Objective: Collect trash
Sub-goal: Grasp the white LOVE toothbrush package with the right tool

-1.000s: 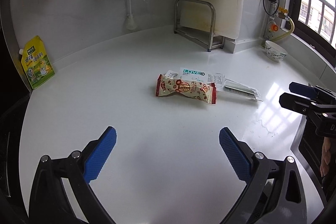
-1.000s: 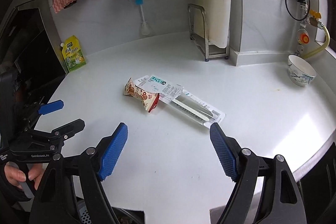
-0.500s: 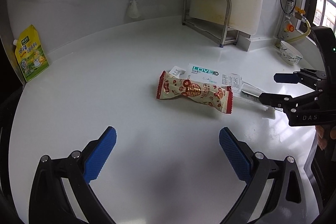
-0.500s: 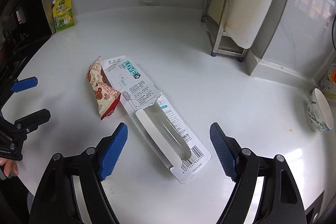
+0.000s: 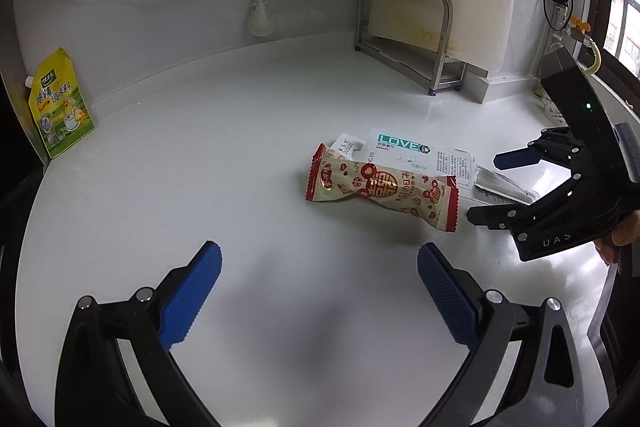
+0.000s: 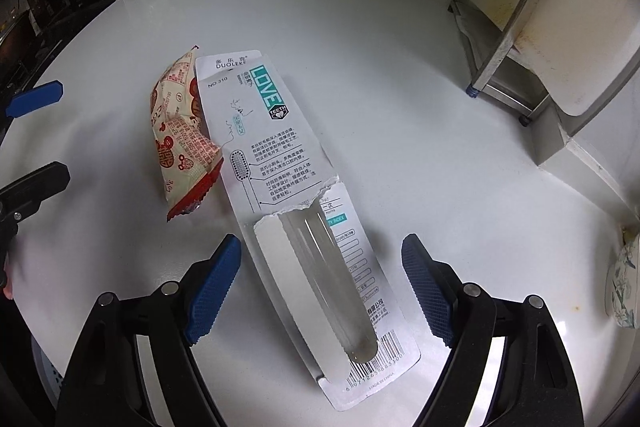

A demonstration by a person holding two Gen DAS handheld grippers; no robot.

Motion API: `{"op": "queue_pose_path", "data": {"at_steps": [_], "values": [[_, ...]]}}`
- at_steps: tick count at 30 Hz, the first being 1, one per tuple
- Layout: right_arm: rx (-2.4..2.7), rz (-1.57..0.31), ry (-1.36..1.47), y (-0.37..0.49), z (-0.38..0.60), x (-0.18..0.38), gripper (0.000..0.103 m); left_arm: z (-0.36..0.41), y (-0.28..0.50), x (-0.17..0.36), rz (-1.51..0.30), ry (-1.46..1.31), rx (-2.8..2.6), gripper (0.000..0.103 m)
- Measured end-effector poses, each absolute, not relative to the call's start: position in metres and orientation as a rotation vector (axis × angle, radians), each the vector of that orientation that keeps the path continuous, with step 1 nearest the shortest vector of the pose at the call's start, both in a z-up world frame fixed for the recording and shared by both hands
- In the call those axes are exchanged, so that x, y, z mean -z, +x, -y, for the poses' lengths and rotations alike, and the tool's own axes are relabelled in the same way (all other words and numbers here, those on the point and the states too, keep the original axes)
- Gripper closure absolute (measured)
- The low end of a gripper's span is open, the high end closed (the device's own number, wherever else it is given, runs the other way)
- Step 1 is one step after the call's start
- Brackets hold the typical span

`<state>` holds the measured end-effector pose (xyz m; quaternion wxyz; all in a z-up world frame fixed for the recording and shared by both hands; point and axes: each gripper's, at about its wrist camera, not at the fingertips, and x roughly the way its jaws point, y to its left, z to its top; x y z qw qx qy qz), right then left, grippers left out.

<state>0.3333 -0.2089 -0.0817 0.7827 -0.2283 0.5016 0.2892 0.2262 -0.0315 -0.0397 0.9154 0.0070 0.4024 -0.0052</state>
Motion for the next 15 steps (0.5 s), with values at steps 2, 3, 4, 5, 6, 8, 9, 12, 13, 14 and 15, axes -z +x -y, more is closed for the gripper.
{"op": "queue_pose_path", "data": {"at_steps": [2,3,4,5,6,8,9,12,13,14,15], "values": [[-0.628,-1.083,-0.482,0.34,0.207,0.083,0.024,0.029,0.228,0.041,-0.83,0.011,0.005,0.006],[-0.634,-1.089,-0.461,0.343,0.207,0.085,0.024,0.028,0.228,0.041,-0.832,0.009,0.003,0.006],[-0.635,-1.097,-0.434,0.346,0.206,0.087,0.024,0.028,0.229,0.042,-0.834,0.01,-0.001,0.006],[-0.633,-1.103,-0.403,0.349,0.206,0.088,0.024,0.028,0.23,0.042,-0.835,0.012,-0.003,0.006],[-0.624,-1.093,-0.397,0.35,0.204,0.089,0.024,0.028,0.23,0.043,-0.835,0.016,-0.004,0.006],[-0.641,-1.079,-0.399,0.346,0.198,0.089,0.025,0.028,0.23,0.043,-0.833,0.025,-0.009,0.006],[-0.649,-1.067,-0.399,0.344,0.197,0.088,0.031,0.027,0.23,0.042,-0.832,0.028,-0.01,0.006],[-0.642,-1.047,-0.406,0.336,0.195,0.086,0.046,0.027,0.23,0.042,-0.829,0.029,-0.014,0.006],[-0.63,-1.045,-0.4,0.332,0.196,0.085,0.049,0.026,0.231,0.042,-0.831,0.027,-0.014,0.006],[-0.607,-1.041,-0.394,0.328,0.198,0.084,0.049,0.026,0.231,0.042,-0.834,0.026,-0.012,0.006],[-0.584,-1.044,-0.381,0.325,0.201,0.083,0.05,0.026,0.231,0.042,-0.834,0.023,-0.011,0.006]]}}
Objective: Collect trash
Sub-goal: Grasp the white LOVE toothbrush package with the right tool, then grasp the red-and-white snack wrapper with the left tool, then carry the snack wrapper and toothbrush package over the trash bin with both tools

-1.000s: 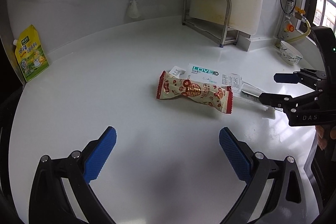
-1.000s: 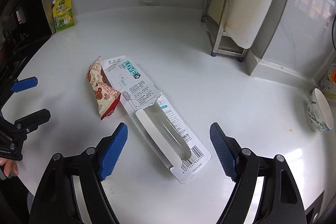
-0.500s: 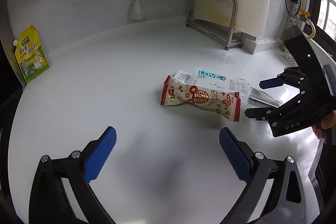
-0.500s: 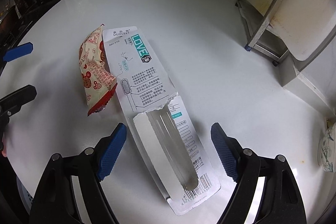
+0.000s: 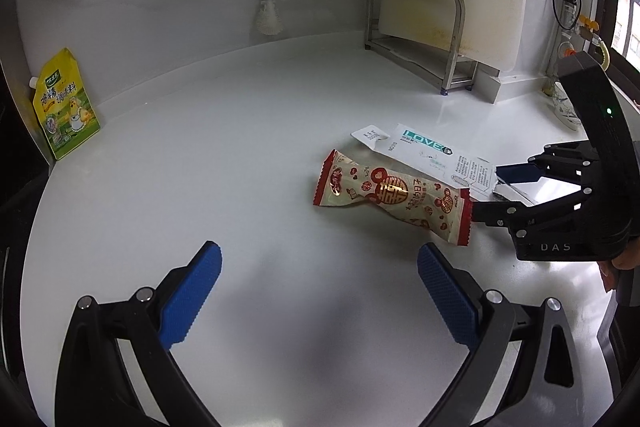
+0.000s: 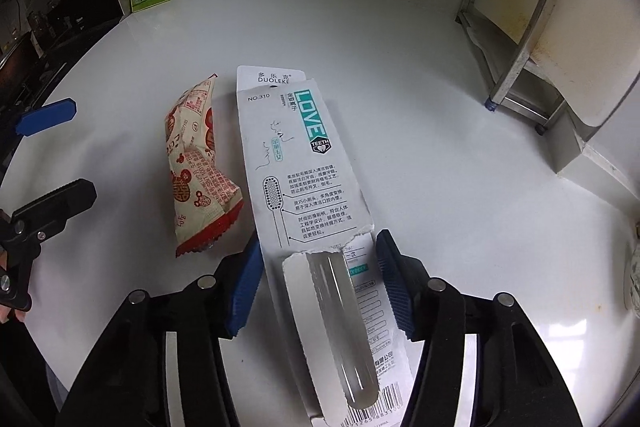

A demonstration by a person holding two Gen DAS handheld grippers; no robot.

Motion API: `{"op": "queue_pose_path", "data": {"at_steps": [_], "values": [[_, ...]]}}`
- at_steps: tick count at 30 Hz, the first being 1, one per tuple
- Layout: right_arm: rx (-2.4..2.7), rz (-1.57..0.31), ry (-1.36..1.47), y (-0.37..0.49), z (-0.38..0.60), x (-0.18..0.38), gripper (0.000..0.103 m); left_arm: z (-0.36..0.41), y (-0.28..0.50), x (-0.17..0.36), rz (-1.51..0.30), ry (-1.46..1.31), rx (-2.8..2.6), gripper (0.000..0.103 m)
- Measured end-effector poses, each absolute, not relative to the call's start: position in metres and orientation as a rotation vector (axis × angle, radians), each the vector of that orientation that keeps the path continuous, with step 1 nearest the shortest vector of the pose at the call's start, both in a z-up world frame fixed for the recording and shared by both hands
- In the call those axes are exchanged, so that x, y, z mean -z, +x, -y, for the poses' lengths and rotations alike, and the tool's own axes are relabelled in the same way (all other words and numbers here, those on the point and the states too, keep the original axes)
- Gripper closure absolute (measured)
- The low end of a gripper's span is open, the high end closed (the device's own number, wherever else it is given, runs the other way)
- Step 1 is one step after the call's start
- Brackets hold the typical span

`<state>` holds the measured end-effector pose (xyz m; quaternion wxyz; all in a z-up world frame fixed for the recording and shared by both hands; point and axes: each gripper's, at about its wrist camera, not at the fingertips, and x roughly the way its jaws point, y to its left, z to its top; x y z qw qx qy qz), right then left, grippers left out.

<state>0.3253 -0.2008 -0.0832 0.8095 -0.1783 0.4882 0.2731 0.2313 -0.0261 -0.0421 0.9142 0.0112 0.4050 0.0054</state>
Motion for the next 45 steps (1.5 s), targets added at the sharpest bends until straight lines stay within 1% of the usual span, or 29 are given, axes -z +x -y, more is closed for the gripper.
{"op": "queue_pose_path", "data": {"at_steps": [3,8,21,26,31,33,34,35,36,37,38,40,45], "values": [[-0.501,-1.032,-0.3,0.311,0.215,0.076,0.053,0.027,0.232,0.041,-0.834,0.016,-0.001,0.006],[-0.398,-0.98,-0.104,0.283,0.253,0.059,0.054,0.035,0.234,0.041,-0.838,0.008,0.004,0.006],[-0.306,-0.971,-0.083,0.249,0.28,0.072,0.055,0.057,0.264,0.043,-0.895,-0.127,-0.074,0.006],[-0.304,-0.965,-0.07,0.248,0.281,0.073,0.055,0.067,0.28,0.041,-0.888,-0.114,-0.122,0.006],[-0.295,-0.964,-0.078,0.244,0.28,0.076,0.055,0.074,0.299,0.06,-0.939,-0.05,-0.161,0.007],[-0.292,-0.962,-0.075,0.241,0.281,0.076,0.055,0.073,0.3,0.067,-0.957,-0.034,-0.156,0.009],[-0.291,-0.962,-0.073,0.24,0.281,0.076,0.055,0.072,0.299,0.07,-0.963,-0.027,-0.151,0.019],[-0.291,-0.961,-0.071,0.238,0.28,0.077,0.055,0.071,0.299,0.072,-0.973,-0.022,-0.143,0.032],[-0.29,-0.959,-0.07,0.237,0.28,0.077,0.055,0.069,0.296,0.073,-0.968,-0.03,-0.123,0.033],[-0.29,-0.959,-0.068,0.236,0.279,0.077,0.055,0.067,0.294,0.073,-0.964,-0.024,-0.119,0.042],[-0.289,-0.958,-0.067,0.234,0.278,0.076,0.055,0.068,0.292,0.072,-0.958,-0.012,-0.109,0.057],[-0.292,-0.962,-0.062,0.231,0.274,0.076,0.055,0.071,0.287,0.07,-0.959,0.024,-0.079,0.071],[-0.295,-0.967,-0.051,0.219,0.263,0.075,0.055,0.068,0.268,0.065,-0.958,0.044,0.018,0.073]]}}
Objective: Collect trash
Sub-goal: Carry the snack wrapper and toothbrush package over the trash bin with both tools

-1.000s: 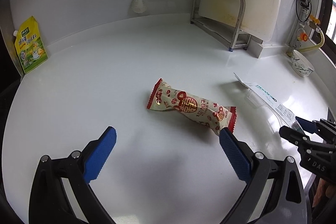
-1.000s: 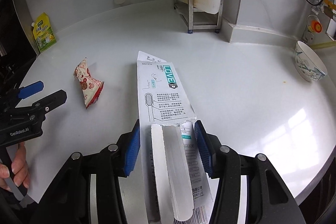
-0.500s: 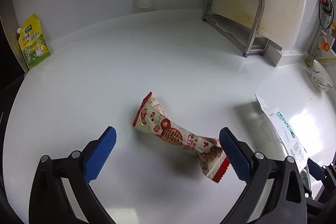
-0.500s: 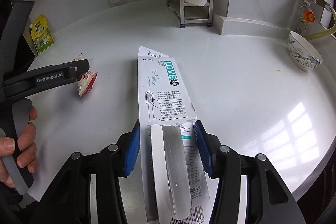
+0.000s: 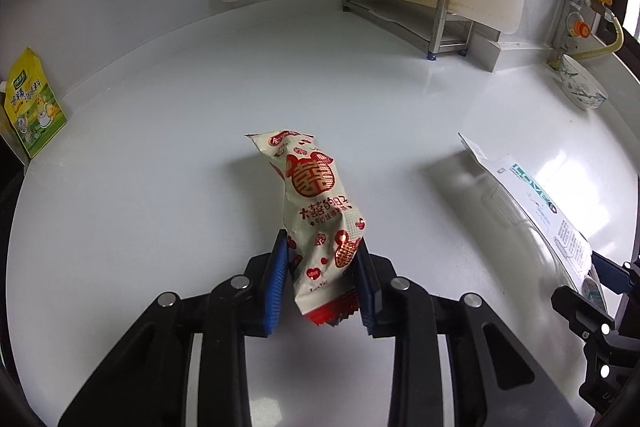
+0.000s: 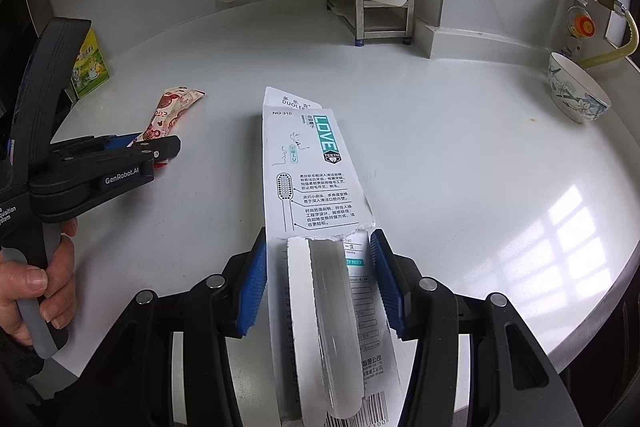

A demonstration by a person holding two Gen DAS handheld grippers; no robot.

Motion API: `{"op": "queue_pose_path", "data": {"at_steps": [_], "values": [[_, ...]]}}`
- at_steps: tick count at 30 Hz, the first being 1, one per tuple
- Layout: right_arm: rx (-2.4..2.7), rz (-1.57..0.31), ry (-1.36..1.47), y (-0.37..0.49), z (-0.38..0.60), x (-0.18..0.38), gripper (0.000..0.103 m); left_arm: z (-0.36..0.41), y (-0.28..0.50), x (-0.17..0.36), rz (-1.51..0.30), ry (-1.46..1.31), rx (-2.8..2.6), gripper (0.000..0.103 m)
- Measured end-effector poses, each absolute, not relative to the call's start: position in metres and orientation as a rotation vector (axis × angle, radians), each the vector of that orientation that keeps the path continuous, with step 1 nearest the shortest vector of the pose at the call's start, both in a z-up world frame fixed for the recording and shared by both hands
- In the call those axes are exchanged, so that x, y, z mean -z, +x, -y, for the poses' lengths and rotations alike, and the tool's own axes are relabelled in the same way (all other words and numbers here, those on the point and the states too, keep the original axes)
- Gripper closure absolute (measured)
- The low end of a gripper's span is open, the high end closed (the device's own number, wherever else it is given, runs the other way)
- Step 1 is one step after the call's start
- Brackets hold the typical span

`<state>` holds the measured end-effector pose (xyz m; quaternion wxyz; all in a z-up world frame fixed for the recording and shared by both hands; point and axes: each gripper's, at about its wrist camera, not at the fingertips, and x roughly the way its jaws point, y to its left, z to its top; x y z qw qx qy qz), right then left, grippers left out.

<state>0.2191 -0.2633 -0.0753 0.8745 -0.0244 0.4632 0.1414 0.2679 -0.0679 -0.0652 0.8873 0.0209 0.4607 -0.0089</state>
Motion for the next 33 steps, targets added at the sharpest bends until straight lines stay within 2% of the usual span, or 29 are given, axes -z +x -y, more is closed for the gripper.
{"op": "queue_pose_path", "data": {"at_steps": [20,33], "values": [[-0.323,-0.93,0.068,0.169,0.238,0.054,0.055,0.016,0.189,0.024,-0.892,0.015,0.178,0.075],[-0.266,-0.865,0.121,0.086,0.221,0.025,0.056,0.022,0.107,0.004,-0.836,0.063,0.246,0.075]]}}
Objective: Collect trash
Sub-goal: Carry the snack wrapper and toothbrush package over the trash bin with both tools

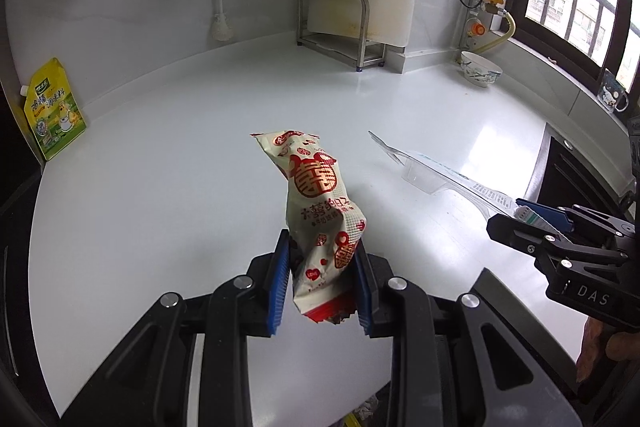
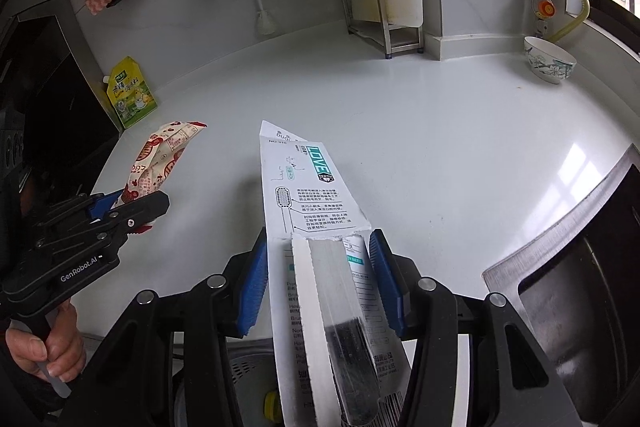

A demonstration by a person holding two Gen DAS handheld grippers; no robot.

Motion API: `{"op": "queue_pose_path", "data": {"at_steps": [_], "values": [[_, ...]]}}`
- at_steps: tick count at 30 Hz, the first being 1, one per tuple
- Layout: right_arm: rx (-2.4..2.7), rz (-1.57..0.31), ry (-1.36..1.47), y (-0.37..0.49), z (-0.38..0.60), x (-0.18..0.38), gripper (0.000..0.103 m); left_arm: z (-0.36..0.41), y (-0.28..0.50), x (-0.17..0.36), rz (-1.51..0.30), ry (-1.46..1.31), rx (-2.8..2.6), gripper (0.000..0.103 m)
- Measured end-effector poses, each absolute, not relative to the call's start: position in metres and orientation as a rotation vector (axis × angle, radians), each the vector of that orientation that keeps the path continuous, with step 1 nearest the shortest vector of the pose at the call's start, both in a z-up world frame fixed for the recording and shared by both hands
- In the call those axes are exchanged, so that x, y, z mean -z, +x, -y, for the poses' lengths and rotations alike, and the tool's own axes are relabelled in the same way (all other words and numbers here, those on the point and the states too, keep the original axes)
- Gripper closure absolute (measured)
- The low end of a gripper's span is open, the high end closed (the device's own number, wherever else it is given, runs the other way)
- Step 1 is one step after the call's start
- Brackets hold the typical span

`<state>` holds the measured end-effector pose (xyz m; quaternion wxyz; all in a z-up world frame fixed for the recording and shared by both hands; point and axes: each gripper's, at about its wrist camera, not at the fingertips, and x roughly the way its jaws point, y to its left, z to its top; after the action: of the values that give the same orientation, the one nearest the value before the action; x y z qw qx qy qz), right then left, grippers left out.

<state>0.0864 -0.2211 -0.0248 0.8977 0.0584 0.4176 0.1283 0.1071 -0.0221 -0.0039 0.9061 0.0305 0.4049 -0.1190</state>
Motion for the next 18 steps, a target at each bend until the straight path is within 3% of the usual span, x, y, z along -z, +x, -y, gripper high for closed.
{"op": "queue_pose_path", "data": {"at_steps": [18], "values": [[-0.098,-0.844,0.192,-0.084,0.204,0.036,0.056,0.024,-0.023,0.018,-0.85,0.107,0.383,0.075]]}}
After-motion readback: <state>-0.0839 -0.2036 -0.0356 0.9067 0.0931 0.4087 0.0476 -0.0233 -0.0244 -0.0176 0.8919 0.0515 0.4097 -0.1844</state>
